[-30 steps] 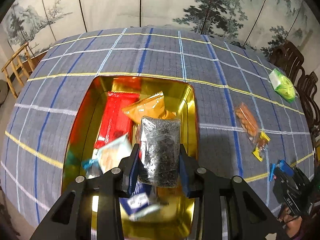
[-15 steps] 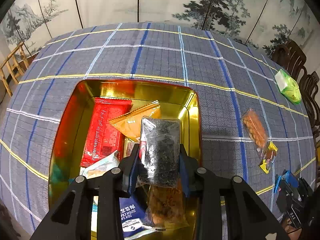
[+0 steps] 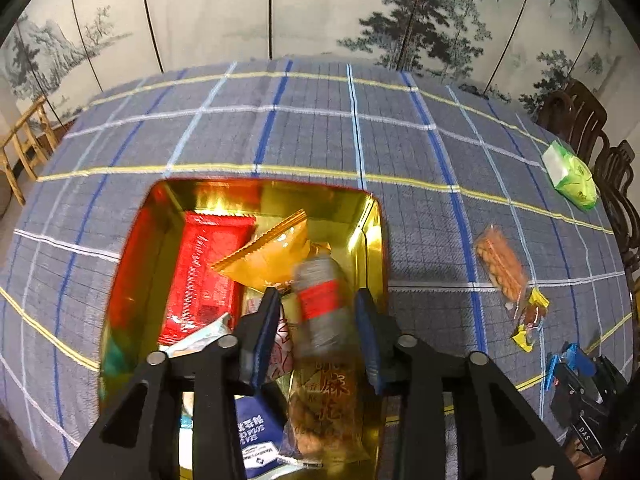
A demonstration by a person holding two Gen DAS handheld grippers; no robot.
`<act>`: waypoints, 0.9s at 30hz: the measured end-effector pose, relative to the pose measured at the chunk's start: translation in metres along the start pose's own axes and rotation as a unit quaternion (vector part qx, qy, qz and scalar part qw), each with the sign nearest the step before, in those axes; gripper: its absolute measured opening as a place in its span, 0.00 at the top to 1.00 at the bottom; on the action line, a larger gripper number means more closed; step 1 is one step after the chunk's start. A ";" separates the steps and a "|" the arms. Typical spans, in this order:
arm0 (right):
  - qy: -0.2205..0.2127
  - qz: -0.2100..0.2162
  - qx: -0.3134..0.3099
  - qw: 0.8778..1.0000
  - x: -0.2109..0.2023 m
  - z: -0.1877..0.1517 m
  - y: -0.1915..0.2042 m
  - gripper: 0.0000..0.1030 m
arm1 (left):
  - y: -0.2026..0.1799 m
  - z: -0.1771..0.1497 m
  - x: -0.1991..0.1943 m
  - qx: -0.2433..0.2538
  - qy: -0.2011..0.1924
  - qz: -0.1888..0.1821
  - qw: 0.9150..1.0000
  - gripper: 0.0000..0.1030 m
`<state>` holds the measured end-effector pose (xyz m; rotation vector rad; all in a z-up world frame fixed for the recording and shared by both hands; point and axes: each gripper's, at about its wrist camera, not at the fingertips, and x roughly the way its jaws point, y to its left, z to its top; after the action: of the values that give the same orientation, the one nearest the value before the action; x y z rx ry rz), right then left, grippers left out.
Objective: Organize snacks
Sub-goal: 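Lower the dark tea bag into the tin and open the left tool, then carry the blue round candy with the right tool into the tin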
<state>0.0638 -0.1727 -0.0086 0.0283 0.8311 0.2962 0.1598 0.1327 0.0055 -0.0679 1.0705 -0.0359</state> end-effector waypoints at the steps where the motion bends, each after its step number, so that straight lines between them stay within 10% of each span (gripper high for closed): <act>1: 0.000 0.000 0.000 1.000 0.000 0.000 0.000 0.60 | -0.001 -0.001 -0.005 0.001 -0.006 0.005 1.000 0.49; 10: 0.000 0.001 0.001 1.000 0.000 0.000 0.000 0.61 | -0.008 -0.059 -0.079 0.014 -0.084 0.043 0.995 0.28; 27: -0.015 0.062 -0.014 0.998 -0.032 0.016 0.066 0.61 | 0.074 -0.175 -0.141 -0.058 -0.104 0.120 0.986 0.26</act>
<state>0.0389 -0.1165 0.0351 0.0585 0.7970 0.4224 -0.0615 0.2084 0.0405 -0.0460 0.8645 0.2471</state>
